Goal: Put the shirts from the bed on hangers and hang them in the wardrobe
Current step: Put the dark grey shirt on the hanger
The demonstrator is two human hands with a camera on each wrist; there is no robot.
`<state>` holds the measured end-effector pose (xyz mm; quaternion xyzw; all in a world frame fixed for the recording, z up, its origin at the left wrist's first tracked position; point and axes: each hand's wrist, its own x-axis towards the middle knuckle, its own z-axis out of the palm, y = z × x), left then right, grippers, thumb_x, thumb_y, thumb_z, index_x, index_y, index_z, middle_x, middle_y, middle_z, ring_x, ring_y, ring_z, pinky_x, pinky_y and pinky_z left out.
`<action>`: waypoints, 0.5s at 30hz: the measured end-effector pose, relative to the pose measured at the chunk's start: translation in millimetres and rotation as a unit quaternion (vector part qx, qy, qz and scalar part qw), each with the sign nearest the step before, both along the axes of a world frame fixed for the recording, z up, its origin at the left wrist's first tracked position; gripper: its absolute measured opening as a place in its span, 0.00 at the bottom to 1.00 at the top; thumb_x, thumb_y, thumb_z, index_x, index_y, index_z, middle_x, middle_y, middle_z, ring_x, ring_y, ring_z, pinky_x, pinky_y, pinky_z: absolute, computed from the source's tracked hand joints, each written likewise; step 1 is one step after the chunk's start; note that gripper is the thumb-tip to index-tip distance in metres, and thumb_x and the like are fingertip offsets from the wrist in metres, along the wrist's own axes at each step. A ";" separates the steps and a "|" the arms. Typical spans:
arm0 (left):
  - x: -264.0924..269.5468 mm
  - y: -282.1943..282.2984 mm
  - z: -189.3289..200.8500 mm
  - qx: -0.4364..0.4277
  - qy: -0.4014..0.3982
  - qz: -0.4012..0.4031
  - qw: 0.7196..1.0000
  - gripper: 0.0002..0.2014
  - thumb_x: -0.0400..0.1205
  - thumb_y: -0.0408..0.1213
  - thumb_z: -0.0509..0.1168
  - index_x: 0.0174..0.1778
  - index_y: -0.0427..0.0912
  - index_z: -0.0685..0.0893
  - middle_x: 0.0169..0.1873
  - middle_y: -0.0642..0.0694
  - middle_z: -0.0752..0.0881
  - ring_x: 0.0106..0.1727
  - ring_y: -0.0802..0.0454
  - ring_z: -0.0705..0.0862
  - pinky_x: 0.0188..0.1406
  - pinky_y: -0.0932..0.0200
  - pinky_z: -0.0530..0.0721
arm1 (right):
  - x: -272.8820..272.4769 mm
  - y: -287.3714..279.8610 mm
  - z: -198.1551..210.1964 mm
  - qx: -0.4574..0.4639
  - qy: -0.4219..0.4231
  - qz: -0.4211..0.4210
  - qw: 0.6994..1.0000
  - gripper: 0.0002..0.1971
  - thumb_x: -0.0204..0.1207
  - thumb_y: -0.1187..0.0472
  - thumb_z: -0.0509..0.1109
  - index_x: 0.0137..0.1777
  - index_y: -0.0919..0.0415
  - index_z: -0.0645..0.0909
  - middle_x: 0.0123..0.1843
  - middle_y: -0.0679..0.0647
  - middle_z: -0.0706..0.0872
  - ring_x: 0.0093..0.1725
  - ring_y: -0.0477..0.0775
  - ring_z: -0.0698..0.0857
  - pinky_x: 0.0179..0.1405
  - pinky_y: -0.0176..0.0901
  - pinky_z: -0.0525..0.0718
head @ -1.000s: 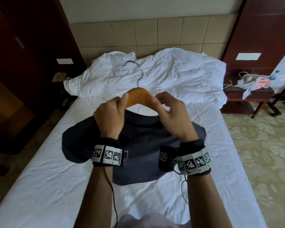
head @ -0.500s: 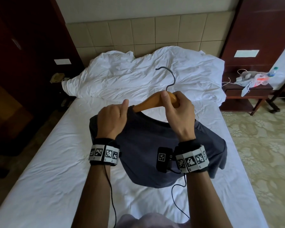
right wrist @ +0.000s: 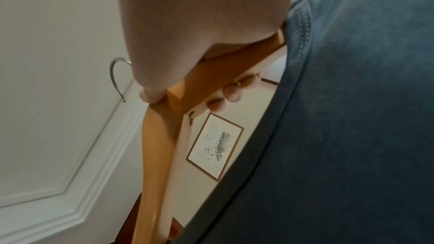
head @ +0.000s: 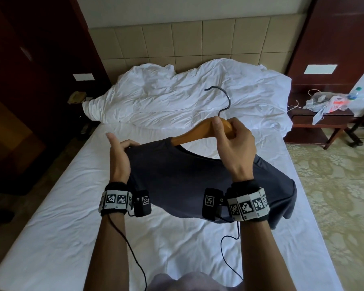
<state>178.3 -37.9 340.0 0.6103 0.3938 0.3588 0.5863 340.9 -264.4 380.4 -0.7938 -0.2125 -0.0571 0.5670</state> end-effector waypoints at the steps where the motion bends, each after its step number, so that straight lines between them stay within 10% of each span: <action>1: -0.7 -0.3 -0.1 -0.039 -0.025 -0.009 0.999 0.51 0.83 0.76 0.30 0.38 0.41 0.90 0.39 0.41 0.90 0.45 0.46 0.88 0.60 0.49 0.84 | 0.1 0.0 -0.7 -0.001 0.003 0.000 1.000 0.29 0.83 0.26 0.64 0.39 0.53 0.77 0.32 0.46 0.83 0.36 0.46 0.83 0.40 0.47 0.79; 9: -11.0 13.7 -6.3 0.033 -0.042 0.045 0.998 0.43 0.91 0.66 0.42 0.31 0.35 0.85 0.29 0.41 0.87 0.35 0.50 0.85 0.46 0.53 0.79 | 6.1 -6.2 -0.2 0.028 0.024 0.019 0.999 0.29 0.82 0.28 0.66 0.37 0.53 0.78 0.29 0.43 0.80 0.33 0.45 0.80 0.39 0.48 0.79; 15: -19.9 23.9 -5.5 0.163 0.040 0.116 0.979 0.31 0.93 0.54 0.54 0.31 0.42 0.89 0.31 0.49 0.91 0.38 0.57 0.89 0.54 0.49 0.86 | 17.7 -11.6 -2.1 0.030 0.016 0.088 0.996 0.29 0.86 0.31 0.63 0.42 0.59 0.80 0.38 0.59 0.88 0.42 0.59 0.88 0.44 0.60 0.86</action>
